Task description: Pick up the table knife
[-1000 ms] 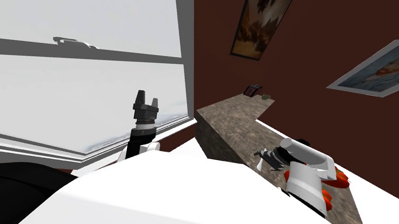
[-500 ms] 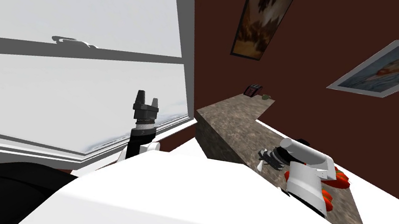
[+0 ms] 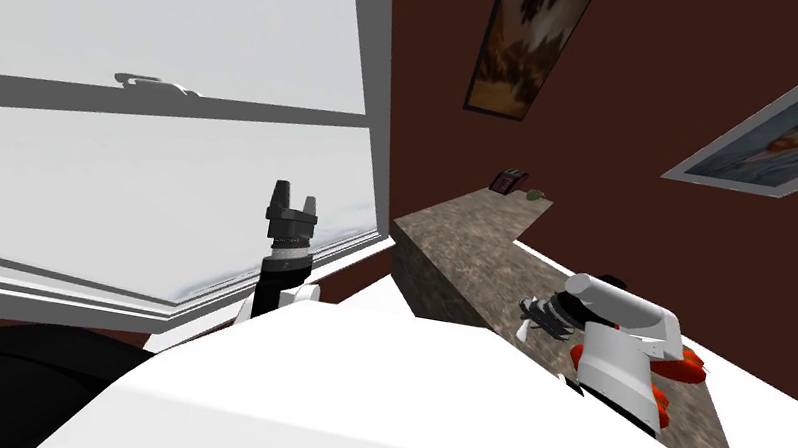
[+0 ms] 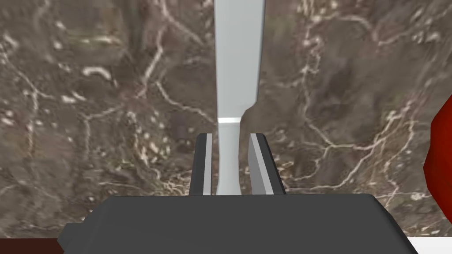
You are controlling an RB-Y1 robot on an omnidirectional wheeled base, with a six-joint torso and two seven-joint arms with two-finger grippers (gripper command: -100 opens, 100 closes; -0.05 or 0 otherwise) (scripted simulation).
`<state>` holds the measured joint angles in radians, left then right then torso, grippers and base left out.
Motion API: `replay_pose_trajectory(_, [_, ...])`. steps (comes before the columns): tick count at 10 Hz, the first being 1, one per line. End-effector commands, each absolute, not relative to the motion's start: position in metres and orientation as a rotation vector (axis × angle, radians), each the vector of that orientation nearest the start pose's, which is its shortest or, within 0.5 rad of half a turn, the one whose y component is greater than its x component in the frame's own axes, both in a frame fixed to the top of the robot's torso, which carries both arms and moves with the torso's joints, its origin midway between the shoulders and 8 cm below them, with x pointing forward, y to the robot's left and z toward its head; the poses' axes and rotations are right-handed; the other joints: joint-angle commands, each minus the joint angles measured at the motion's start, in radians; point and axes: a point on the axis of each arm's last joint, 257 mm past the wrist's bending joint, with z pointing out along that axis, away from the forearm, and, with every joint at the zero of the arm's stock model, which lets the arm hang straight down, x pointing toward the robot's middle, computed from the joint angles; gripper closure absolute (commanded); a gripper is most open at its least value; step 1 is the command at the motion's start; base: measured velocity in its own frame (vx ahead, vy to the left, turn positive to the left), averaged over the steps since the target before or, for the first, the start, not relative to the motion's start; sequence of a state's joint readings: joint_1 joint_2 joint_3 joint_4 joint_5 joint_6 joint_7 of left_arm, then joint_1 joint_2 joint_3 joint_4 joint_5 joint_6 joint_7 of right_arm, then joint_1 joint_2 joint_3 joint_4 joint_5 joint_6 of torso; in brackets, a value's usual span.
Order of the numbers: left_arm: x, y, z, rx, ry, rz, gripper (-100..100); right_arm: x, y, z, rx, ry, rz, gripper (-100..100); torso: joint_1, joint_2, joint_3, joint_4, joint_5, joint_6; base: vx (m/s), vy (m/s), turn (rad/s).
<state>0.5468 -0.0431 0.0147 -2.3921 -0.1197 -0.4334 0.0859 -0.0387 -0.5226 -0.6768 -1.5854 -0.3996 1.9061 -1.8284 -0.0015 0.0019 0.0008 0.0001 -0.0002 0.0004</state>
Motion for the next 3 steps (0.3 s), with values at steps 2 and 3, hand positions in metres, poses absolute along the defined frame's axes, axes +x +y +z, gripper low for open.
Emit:
replay_pose_trajectory(2, [0.3299, 0.2787, 0.0462, -0.645, 0.620, -1.266, 0, 0.2396, -0.5280, -0.3368, -2.864, 1.308, -0.040, 100, 0.000, 0.000, 0.000, 0.000, 0.000, 0.000, -0.006, -0.006, 0.014])
replay_pose_trajectory(3, [0.3299, 0.2787, 0.0462, -0.645, 0.620, -1.266, 0, 0.2394, -0.5278, -0.3361, -2.863, 1.310, -0.038, 0, 0.000, 0.000, 0.000, 0.000, 0.000, 0.000, 0.000, 0.000, 0.000])
